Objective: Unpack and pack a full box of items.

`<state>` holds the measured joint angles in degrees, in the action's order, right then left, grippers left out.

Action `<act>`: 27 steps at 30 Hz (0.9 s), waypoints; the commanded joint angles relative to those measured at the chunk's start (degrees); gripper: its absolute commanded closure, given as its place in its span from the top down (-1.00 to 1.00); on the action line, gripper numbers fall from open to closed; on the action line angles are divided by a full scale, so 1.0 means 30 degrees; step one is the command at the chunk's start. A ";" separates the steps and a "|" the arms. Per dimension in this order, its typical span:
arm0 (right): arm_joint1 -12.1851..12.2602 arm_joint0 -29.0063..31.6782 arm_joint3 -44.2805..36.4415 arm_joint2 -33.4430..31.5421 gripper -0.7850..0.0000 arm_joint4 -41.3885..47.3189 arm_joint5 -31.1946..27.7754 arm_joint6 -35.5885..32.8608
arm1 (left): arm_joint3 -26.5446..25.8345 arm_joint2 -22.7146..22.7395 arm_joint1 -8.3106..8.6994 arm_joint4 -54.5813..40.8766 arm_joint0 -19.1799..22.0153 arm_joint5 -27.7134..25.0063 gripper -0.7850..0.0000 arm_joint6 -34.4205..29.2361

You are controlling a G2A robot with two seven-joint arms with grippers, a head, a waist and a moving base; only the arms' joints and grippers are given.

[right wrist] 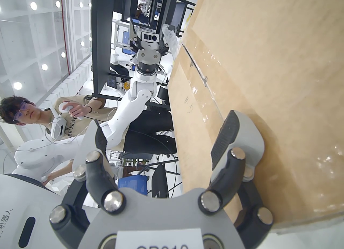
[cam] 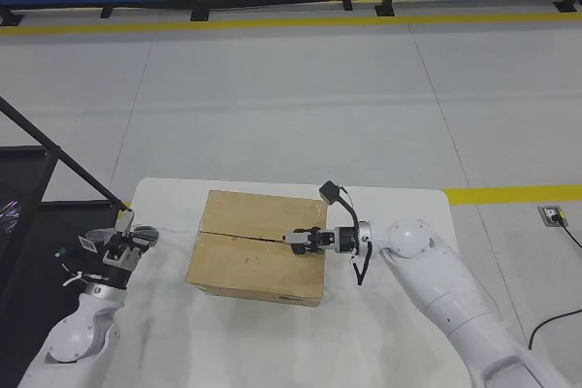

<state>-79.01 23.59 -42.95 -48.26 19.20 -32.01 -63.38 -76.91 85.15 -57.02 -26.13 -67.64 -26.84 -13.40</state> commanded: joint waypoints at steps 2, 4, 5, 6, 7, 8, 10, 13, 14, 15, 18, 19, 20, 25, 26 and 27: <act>0.0138 0.0243 -0.0378 -0.0247 1.00 -0.0129 0.0033 -0.0076 | -0.1264 0.0382 0.0005 0.0963 -0.0526 0.0156 1.00 0.0664; 0.0227 0.0407 -0.0634 -0.0411 1.00 -0.0212 0.0051 -0.0118 | -0.2001 0.0582 -0.0009 0.1523 -0.0813 0.0289 1.00 0.1084; 0.0270 0.0489 -0.0761 -0.0491 1.00 -0.0247 0.0048 -0.0141 | -0.2305 0.0665 -0.0016 0.1850 -0.0932 0.0395 1.00 0.1287; 0.0310 0.0566 -0.0890 -0.0570 1.00 -0.0267 0.0027 -0.0171 | -0.2590 0.0699 -0.0029 0.2057 -0.1014 0.0562 1.00 0.1394; 0.0348 0.0642 -0.0989 -0.0644 1.00 -0.0292 0.0027 -0.0200 | -0.2809 0.0725 -0.0041 0.2191 -0.1045 0.0730 1.00 0.1399; 0.0383 0.0703 -0.1073 -0.0710 1.00 -0.0326 0.0053 -0.0220 | -0.2944 0.0775 -0.0047 0.2455 -0.1026 0.0910 1.00 0.1451; 0.0438 0.0812 -0.1211 -0.0822 1.00 -0.0351 0.0101 -0.0283 | -0.3209 0.0763 -0.0075 0.3096 -0.0971 0.1144 1.00 0.1598; 0.0478 0.1021 -0.1356 -0.1071 1.00 -0.0219 -0.0106 0.0272 | -0.3533 0.0642 -0.0140 0.3925 -0.0874 0.1374 1.00 0.1853; 0.0481 0.1141 -0.1391 -0.1173 1.00 -0.0114 -0.0185 0.0630 | -0.3605 0.0586 -0.0170 0.4068 -0.0845 0.1463 1.00 0.1950; 0.0479 0.1237 -0.1445 -0.1241 1.00 0.0016 -0.0153 0.0823 | -0.3677 0.0524 -0.0200 0.4143 -0.0807 0.1527 1.00 0.1982; 0.0451 0.1240 -0.1463 -0.1252 1.00 0.0281 0.0493 0.0660 | -0.3768 0.0382 -0.0274 0.4595 -0.0637 0.1662 1.00 0.2046; 0.0427 0.1170 -0.1390 -0.1219 1.00 0.0325 0.0797 0.0586 | -0.3797 0.0323 -0.0303 0.4678 -0.0584 0.1706 1.00 0.2068; 0.0395 0.1104 -0.1325 -0.1172 1.00 0.0350 0.1030 0.0551 | -0.3820 0.0266 -0.0332 0.4740 -0.0529 0.1753 1.00 0.2077; 0.0234 0.0819 -0.0919 -0.0982 1.00 0.0463 0.1460 0.0378 | -0.4065 -0.0062 -0.0470 0.5341 -0.0265 0.1945 1.00 0.2145; 0.0206 0.0778 -0.0834 -0.0959 1.00 0.0498 0.1461 0.0335 | -0.4123 -0.0136 -0.0496 0.5509 -0.0224 0.1971 1.00 0.2146; 0.0181 0.0738 -0.0750 -0.0943 1.00 0.0515 0.1445 0.0316 | -0.4173 -0.0210 -0.0522 0.5695 -0.0191 0.2003 1.00 0.2165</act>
<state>-78.40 25.91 -45.44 -51.13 20.70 -27.62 -62.36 -89.28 84.75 -58.51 -9.62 -68.31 -20.91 -6.94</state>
